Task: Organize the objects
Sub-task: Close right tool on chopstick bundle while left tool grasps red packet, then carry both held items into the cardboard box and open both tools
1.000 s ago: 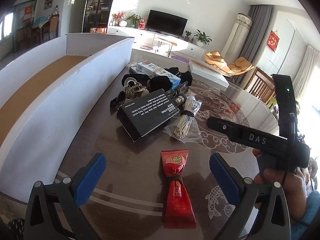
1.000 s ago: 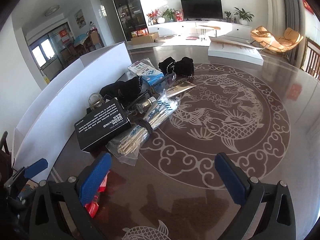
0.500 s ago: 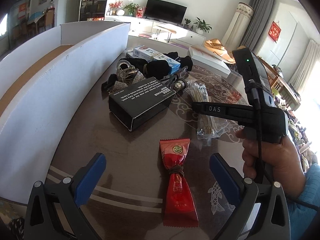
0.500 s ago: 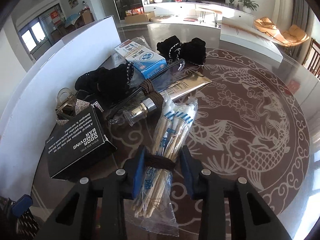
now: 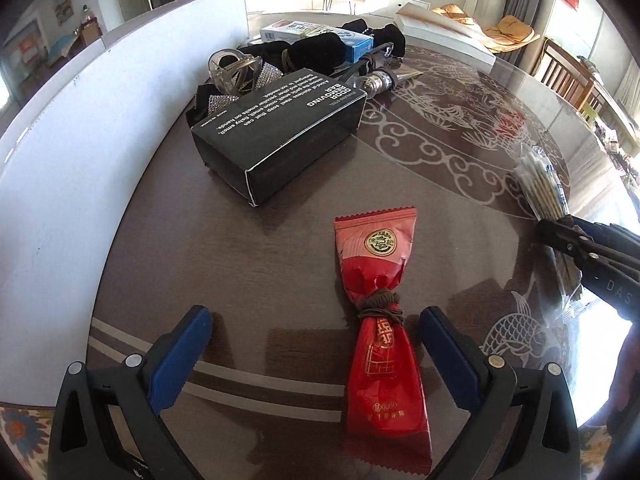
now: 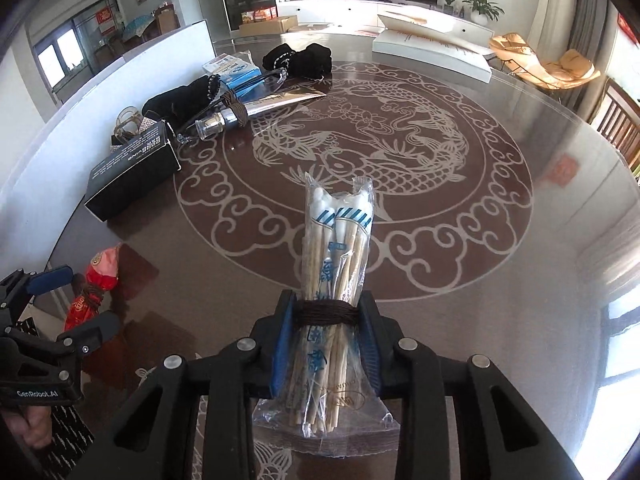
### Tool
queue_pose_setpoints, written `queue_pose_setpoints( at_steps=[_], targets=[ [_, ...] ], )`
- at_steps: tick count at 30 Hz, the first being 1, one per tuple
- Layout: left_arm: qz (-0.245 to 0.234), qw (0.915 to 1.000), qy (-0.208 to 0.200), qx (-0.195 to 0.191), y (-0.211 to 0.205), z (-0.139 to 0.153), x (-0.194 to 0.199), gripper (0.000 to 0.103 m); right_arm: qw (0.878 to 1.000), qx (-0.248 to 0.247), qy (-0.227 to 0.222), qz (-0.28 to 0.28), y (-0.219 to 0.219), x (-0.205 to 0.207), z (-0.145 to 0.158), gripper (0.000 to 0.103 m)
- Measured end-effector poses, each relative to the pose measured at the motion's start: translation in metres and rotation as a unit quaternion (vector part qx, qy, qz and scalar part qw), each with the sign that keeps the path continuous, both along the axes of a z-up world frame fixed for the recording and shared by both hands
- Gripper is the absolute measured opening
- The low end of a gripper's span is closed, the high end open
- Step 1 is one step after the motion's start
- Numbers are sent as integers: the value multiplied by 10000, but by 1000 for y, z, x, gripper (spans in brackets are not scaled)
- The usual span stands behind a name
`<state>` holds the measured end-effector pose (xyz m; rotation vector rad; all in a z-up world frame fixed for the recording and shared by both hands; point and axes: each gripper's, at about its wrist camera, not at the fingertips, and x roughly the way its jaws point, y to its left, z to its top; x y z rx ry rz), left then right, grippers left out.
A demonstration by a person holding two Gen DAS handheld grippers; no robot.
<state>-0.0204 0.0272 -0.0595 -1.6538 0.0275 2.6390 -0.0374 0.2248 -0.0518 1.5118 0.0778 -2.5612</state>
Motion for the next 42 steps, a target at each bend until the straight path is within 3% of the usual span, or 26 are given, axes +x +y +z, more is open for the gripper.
queue_pose_setpoints(
  at_steps=[4, 6, 8, 9, 10, 11, 12, 15, 18, 24, 29, 34, 38, 42],
  targets=[
    [142, 9998, -128, 2, -4, 0, 4, 103, 9997, 145, -148, 154, -4, 0, -3, 63],
    [152, 9998, -115, 1, -3, 0, 10, 103, 9994, 262, -140, 204, -6, 0, -4, 63],
    [-83, 9997, -219, -16, 2, 0, 11, 103, 9995, 256, -73, 190, -5, -1, -2, 52],
    [-144, 9997, -207, -23, 4, 0, 12, 101, 9995, 272, -57, 168, -4, -1, 0, 29],
    [-223, 9997, -38, -5, 6, 5, 16, 72, 9996, 225, -103, 148, -2, -1, 0, 30],
    [-300, 9995, 108, 1, 7, 10, 19, 52, 9997, 136, -135, 117, 0, -1, 0, 30],
    [-396, 9991, 115, 24, 9, 13, 20, 26, 9998, 75, -155, 96, 2, 1, 1, 29],
    [-490, 9972, 146, 540, 0, 16, 22, 24, 9999, -59, -120, 51, 9, 10, 10, 29],
    [-310, 9922, 486, 1103, -20, 36, 30, 24, 9996, -278, -11, -4, 14, 19, 25, 29],
    [49, 9821, 1342, 1323, -74, 97, 49, 24, 9968, -682, 345, 234, -15, 14, 69, 29],
    [824, 9723, 1749, 1311, -168, 141, 48, 24, 9843, -1148, 741, 1119, -113, -4, 120, 29],
    [1511, 9706, 1580, 1003, -255, 145, 28, 24, 9592, -1639, 928, 2110, -240, -18, 158, 29],
    [1720, 9743, 1289, 678, -292, 130, 16, 24, 9523, -1548, 733, 2525, -326, -32, 147, 30],
    [1803, 9780, 955, 436, -308, 108, 7, 29, 9545, -1319, 379, 2648, -374, -42, 115, 31]
  ],
)
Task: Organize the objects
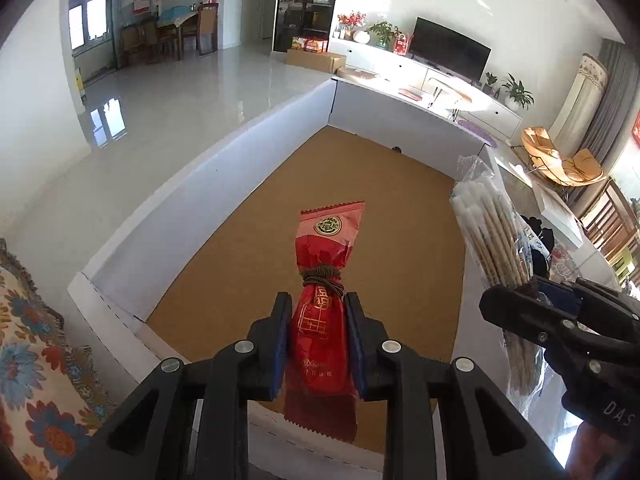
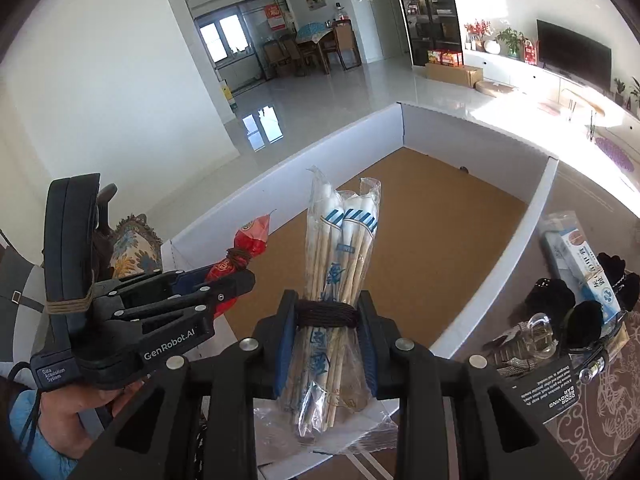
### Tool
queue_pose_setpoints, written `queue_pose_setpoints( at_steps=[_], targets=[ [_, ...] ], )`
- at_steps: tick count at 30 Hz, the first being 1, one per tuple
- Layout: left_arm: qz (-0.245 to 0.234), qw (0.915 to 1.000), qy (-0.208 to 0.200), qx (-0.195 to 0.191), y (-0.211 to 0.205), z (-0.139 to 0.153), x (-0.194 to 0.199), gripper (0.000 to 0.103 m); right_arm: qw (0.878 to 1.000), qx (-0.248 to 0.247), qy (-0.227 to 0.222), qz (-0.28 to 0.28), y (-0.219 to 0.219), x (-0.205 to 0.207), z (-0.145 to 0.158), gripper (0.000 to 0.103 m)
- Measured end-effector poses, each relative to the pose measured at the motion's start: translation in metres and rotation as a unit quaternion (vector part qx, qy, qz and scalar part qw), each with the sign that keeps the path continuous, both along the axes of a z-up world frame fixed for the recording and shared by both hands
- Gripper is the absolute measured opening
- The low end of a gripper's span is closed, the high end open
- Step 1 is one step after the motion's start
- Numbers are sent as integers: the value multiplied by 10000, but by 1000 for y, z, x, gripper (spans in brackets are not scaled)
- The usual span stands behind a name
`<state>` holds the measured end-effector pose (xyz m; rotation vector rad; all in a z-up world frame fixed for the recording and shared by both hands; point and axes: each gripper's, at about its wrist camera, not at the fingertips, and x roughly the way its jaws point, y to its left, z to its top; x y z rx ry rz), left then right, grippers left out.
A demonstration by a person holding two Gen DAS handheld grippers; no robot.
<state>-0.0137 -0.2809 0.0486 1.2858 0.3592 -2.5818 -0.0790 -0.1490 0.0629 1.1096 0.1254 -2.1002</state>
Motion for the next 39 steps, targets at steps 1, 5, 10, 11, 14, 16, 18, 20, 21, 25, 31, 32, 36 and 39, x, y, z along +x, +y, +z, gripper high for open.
queue_pose_setpoints(
  at_steps=[1, 5, 10, 11, 14, 16, 18, 20, 21, 25, 31, 32, 36, 39],
  targets=[
    [39, 10000, -80, -17, -3, -5, -1, 36, 10000, 82, -57, 0, -6, -2, -7, 34],
    [274, 9996, 9, 34, -10, -11, 5, 68, 9997, -30, 183, -172, 9, 4, -13, 64],
    [106, 9986, 427, 288, 15, 0, 23, 71, 9945, -70, 778, -702, 82, 17, -15, 86],
    [-21, 9980, 507, 368, 28, 4, 27, 71, 9928, -35, 845, -851, 100, 19, -18, 86],
    [-581, 9938, 717, 618, 74, 13, 35, 71, 9857, 182, 849, -1447, 165, 25, -37, 88],
    [-1079, 9874, 837, 793, 114, 16, 36, 72, 9784, 466, 742, -1871, 209, 28, -56, 89],
    [-1580, 9795, 853, 911, 155, 14, 38, 80, 9689, 868, 601, -2236, 253, 29, -75, 89],
    [-1963, 9725, 804, 963, 192, 6, 36, 86, 9597, 1145, 481, -2523, 288, 35, -91, 89],
    [-2099, 9702, 749, 955, 209, 1, 31, 87, 9561, 1216, 439, -2630, 305, 37, -98, 89],
    [-2251, 9702, 367, 818, 258, -35, 14, 87, 9459, 1287, 295, -2965, 343, 50, -118, 89],
    [-2126, 9763, 134, 372, 279, -64, 2, 87, 9380, 1136, 263, -3265, 359, 56, -123, 89],
    [-2108, 9769, 167, 314, 279, -64, 4, 87, 9366, 1134, 263, -3305, 360, 56, -123, 89],
    [-2051, 9784, 88, 222, 276, -68, 5, 87, 9309, 1250, 276, -3422, 357, 53, -124, 89],
    [-2036, 9788, 40, 202, 279, -72, 0, 87, 9282, 1248, 269, -3494, 358, 53, -125, 89]
  ],
)
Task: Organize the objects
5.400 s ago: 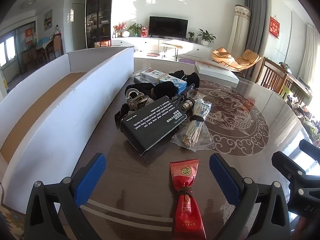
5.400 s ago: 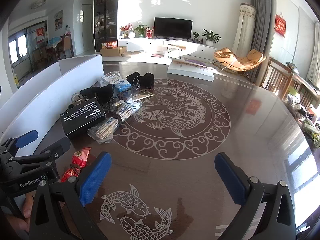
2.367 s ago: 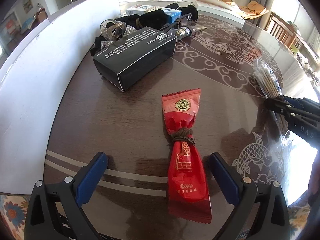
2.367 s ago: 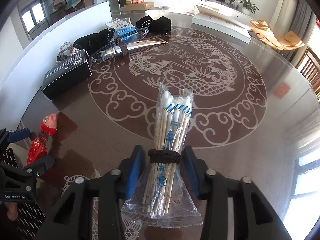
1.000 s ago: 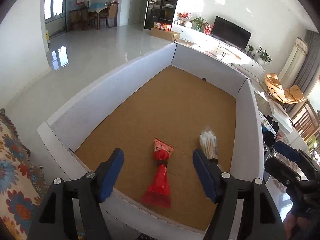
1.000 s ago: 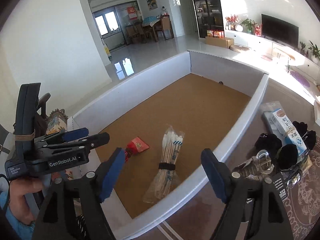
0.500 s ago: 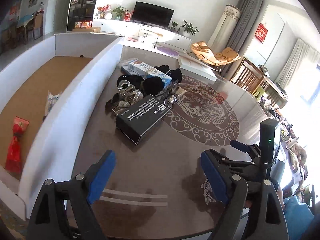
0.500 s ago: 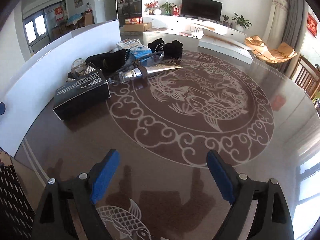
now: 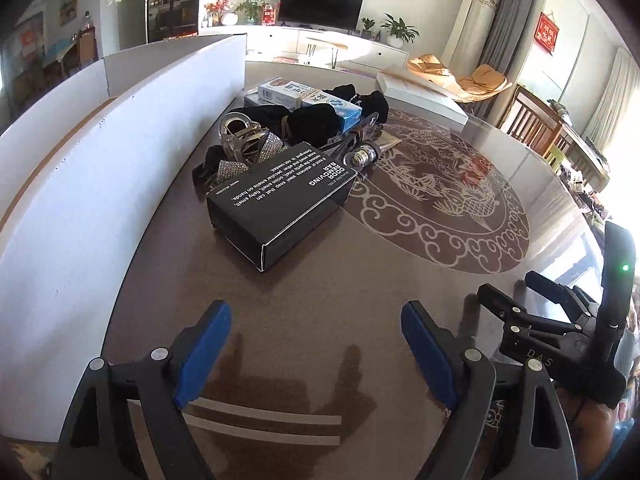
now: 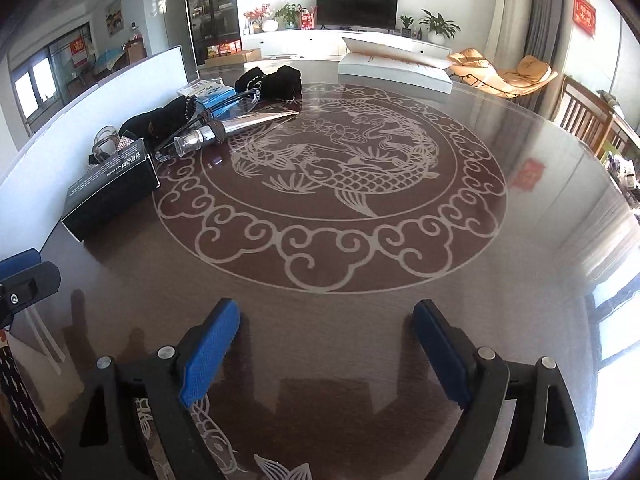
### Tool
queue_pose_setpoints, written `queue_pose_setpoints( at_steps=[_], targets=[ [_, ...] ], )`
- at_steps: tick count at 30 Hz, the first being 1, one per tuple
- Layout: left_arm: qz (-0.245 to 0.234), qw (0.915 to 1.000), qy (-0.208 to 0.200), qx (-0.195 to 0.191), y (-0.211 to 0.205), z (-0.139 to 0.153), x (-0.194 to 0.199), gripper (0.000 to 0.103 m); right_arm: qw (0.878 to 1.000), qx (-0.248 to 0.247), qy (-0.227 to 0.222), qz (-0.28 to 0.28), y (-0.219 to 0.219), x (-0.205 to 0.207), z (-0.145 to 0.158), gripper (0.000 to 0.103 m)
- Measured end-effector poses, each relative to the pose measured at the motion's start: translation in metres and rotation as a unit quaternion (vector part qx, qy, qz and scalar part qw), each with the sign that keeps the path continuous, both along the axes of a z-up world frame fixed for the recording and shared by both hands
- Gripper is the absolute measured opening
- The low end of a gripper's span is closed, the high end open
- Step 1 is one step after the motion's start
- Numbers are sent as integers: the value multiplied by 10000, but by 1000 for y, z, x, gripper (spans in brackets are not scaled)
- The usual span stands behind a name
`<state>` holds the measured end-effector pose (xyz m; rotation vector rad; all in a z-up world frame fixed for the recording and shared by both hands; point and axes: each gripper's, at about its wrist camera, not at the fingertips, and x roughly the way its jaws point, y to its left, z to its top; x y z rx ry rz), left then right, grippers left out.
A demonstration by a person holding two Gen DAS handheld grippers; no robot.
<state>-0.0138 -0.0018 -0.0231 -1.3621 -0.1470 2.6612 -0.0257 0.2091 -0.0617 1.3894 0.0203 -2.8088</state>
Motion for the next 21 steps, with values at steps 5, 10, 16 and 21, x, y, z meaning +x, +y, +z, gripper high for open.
queue_pose_setpoints(
  at_steps=[5, 10, 16, 21],
  targets=[
    [-38, 10000, -14, -75, 3, -2, 0, 87, 10000, 11, -24, -3, -1, -1, -1, 92],
    [-60, 9999, -28, -90, 4, -2, -1, 87, 10000, 15, -56, -79, 0, -2, -3, 96],
    [-71, 9999, -27, -123, 5, -2, 0, 87, 9999, 7, -119, -121, 1, -4, -4, 101],
    [-43, 9999, -65, -125, 5, -3, -2, 87, 9998, 12, -139, -106, 0, -4, -4, 103]
  ],
)
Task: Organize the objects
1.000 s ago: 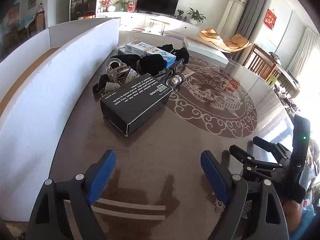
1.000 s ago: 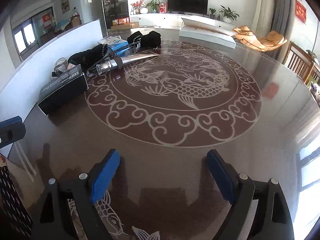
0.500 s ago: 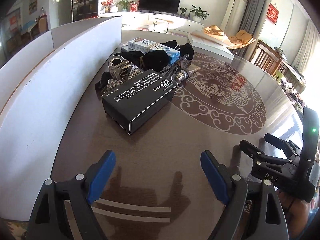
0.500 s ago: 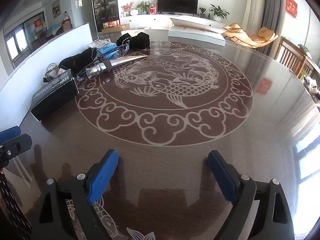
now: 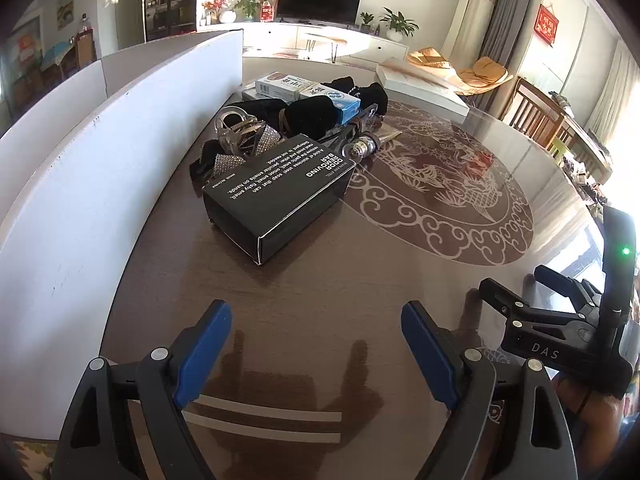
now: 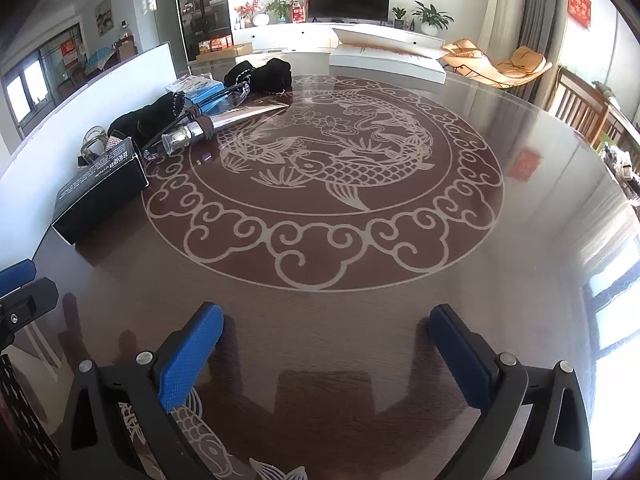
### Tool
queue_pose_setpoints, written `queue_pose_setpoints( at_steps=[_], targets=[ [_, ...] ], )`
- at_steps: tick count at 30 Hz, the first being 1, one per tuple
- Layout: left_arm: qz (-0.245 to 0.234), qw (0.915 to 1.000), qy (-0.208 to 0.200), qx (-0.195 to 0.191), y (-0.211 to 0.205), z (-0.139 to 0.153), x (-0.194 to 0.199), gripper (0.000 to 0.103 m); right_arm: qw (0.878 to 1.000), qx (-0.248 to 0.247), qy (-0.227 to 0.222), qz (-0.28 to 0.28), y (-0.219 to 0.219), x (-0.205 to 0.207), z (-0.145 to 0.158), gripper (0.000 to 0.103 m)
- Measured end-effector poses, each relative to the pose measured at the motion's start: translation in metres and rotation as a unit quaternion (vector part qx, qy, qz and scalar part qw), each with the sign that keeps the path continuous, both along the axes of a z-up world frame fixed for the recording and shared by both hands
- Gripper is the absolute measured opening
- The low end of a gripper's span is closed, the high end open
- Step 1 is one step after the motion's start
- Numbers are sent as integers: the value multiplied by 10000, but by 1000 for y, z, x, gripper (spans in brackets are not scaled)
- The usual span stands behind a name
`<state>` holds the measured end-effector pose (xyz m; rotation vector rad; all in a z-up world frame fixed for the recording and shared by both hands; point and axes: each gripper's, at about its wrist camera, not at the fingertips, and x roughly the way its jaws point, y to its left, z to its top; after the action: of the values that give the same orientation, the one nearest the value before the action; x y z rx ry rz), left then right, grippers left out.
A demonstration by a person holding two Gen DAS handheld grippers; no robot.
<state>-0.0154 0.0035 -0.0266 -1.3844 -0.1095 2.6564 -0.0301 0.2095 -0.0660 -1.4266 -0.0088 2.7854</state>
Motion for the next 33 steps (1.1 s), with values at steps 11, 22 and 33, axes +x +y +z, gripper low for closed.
queue_pose_setpoints(
  at_steps=[11, 22, 33],
  targets=[
    [-13, 10000, -53, -71, 3, -3, -1, 87, 10000, 0, 1, 0, 0, 0, 0, 103],
    [-25, 9999, -61, -91, 4, -3, 0, 87, 10000, 0, 1, 1, 0, 0, 0, 103],
    [-24, 9999, -76, -84, 4, -5, 0, 87, 10000, -1, 2, 1, 0, 0, 0, 103]
  ],
)
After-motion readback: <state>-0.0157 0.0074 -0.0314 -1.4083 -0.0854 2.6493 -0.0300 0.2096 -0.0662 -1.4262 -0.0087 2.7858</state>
